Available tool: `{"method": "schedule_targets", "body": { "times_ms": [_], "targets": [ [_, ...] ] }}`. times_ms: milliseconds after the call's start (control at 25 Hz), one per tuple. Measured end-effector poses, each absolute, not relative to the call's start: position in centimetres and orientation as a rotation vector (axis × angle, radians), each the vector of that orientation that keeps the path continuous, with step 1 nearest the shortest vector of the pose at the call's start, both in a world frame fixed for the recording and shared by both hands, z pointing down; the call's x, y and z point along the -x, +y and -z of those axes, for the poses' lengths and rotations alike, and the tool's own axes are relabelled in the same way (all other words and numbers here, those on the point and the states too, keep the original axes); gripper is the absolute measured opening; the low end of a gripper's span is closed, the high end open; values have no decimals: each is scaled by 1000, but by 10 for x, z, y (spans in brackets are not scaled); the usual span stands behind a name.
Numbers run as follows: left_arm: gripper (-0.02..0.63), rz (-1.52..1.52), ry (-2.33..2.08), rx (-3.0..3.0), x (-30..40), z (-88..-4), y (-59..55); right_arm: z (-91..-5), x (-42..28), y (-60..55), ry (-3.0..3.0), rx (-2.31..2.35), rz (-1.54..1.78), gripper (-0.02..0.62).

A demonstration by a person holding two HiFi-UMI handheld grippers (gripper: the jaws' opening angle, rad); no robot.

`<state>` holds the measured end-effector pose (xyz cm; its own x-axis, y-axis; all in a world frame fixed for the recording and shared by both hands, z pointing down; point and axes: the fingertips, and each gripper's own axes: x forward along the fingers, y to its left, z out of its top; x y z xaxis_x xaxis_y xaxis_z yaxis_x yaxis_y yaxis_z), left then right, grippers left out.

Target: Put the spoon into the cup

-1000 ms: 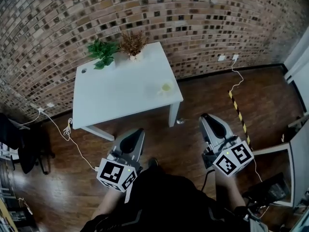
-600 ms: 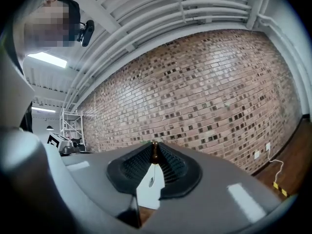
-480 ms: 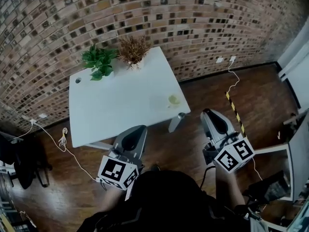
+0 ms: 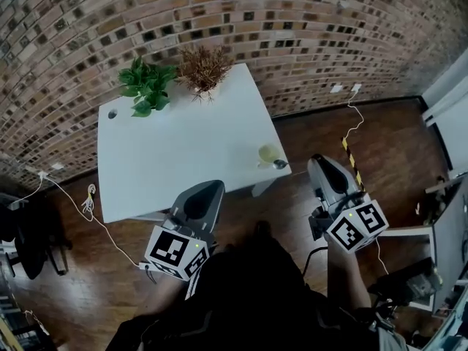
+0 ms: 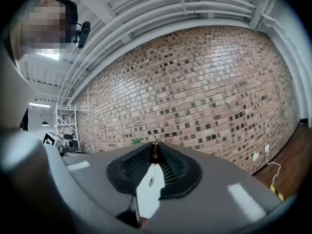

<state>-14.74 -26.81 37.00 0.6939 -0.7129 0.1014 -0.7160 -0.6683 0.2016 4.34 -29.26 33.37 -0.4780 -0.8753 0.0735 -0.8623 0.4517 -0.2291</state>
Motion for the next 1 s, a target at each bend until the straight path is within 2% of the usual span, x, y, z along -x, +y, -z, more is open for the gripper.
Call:
{"method": "schedule_targets", "body": {
  "times_ms": [640,1000],
  "targets": [
    [-6,-93,-1458,-2564,103,-359,-356,-330,-75,-398,2790,1240,370,46],
    [-6,-177,-1514,-2481,75,-380,-372,-367,-87,-418,2847,1127,506,46]
  ]
}}
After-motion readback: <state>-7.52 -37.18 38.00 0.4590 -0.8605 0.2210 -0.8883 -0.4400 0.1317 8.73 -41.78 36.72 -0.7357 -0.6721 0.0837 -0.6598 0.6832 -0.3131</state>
